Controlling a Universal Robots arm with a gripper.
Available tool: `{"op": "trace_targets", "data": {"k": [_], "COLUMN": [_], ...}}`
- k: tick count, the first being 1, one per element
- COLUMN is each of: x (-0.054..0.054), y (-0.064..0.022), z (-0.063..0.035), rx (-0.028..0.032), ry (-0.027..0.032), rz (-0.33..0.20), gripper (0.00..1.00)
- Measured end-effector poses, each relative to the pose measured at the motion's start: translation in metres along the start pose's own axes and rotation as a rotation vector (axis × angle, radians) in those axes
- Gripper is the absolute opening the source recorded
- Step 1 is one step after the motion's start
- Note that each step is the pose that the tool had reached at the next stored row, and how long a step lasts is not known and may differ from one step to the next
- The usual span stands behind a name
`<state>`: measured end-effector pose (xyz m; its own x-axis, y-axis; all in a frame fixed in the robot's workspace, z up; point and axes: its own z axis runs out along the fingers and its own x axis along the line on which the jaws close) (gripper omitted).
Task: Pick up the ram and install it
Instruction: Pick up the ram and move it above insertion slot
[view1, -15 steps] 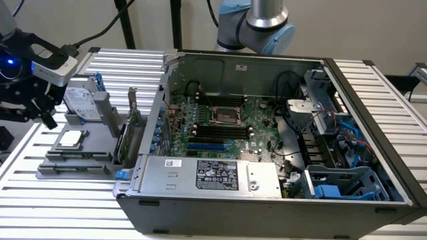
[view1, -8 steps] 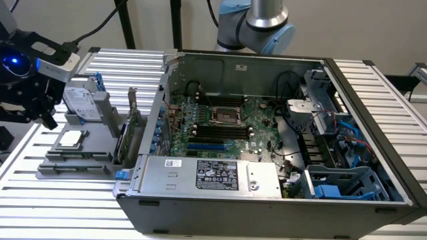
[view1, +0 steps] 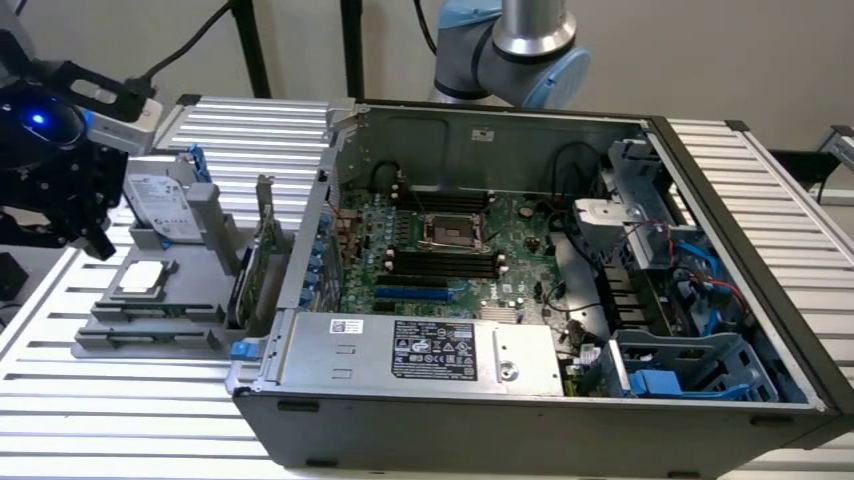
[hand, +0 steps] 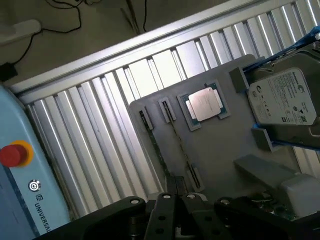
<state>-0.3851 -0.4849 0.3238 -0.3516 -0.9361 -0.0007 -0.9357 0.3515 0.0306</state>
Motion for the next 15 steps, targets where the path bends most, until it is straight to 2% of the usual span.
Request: {"op": "trace_targets", "data": {"k": [15], "x": [0.0], "y": [-0.0001], "z": [0.0021], "rx": [-0.0002], "ry": [0.0083], "rz": [-0.273], "gripper": [0.11]}}
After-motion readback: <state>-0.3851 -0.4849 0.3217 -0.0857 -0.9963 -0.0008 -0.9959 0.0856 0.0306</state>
